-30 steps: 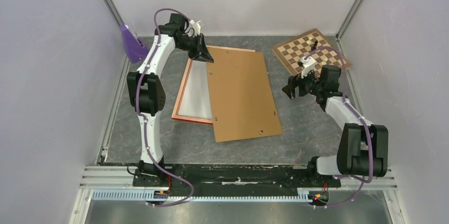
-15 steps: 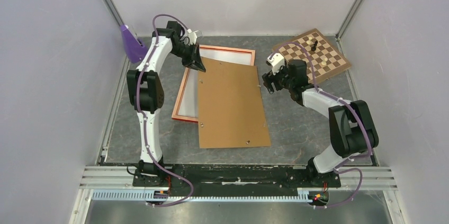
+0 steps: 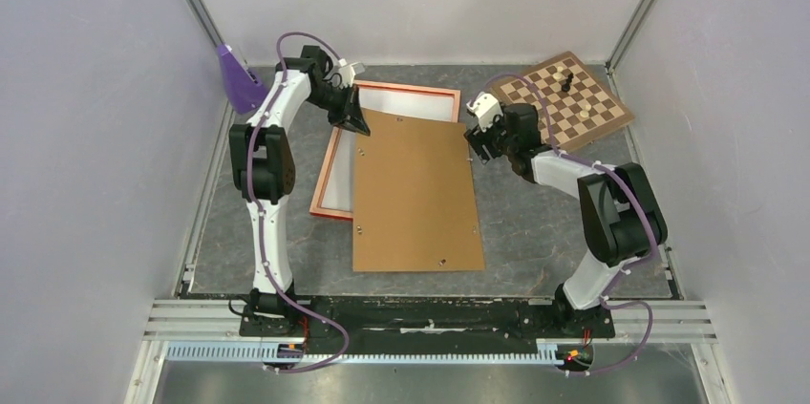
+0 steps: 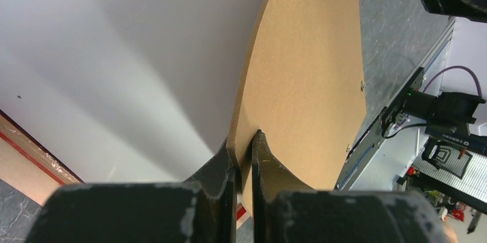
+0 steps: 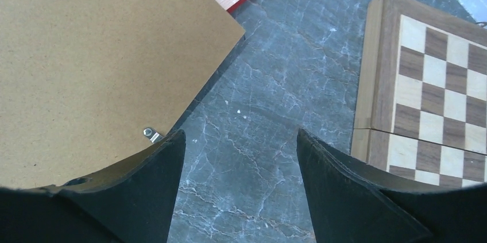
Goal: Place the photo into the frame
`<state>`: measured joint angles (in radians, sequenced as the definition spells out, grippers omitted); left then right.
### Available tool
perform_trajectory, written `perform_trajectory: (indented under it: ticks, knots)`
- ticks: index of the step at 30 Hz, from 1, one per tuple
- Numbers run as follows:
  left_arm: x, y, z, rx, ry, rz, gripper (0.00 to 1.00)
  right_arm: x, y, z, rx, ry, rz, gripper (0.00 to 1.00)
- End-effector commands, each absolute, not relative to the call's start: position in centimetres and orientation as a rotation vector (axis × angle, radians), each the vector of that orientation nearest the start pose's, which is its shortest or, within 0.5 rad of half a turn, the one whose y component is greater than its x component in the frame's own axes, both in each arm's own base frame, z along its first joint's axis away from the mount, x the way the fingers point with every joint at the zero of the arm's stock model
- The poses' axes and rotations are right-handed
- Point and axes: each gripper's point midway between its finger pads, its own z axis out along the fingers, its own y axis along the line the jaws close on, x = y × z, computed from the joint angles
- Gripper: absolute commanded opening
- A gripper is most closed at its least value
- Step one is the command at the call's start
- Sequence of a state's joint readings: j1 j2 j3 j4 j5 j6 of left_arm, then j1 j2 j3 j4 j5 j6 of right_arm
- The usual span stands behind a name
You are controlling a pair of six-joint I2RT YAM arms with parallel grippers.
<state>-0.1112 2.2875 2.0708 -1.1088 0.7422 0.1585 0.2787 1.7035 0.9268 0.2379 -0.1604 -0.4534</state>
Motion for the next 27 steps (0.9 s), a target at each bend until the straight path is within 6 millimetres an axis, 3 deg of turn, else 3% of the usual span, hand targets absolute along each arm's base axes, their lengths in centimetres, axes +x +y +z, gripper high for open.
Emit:
perform_trajectory:
  ticks: [1,12,27]
  knots:
    - [48.1,-12.5,6.8,0.762,2.569,-0.63,0.02,45.7,14.6,9.0,-0.873,1.892,0.025,0.74]
    - [47.9,-12.8,6.3,0.751,2.573,-0.66,0.02,45.4,15.1,6.2,-0.927,1.944,0.021,0.73]
    - [47.9,-12.6,6.2,0.752,2.573,-0.649,0.02,45.0,15.4,5.3,-0.967,1.964,0.025,0.72]
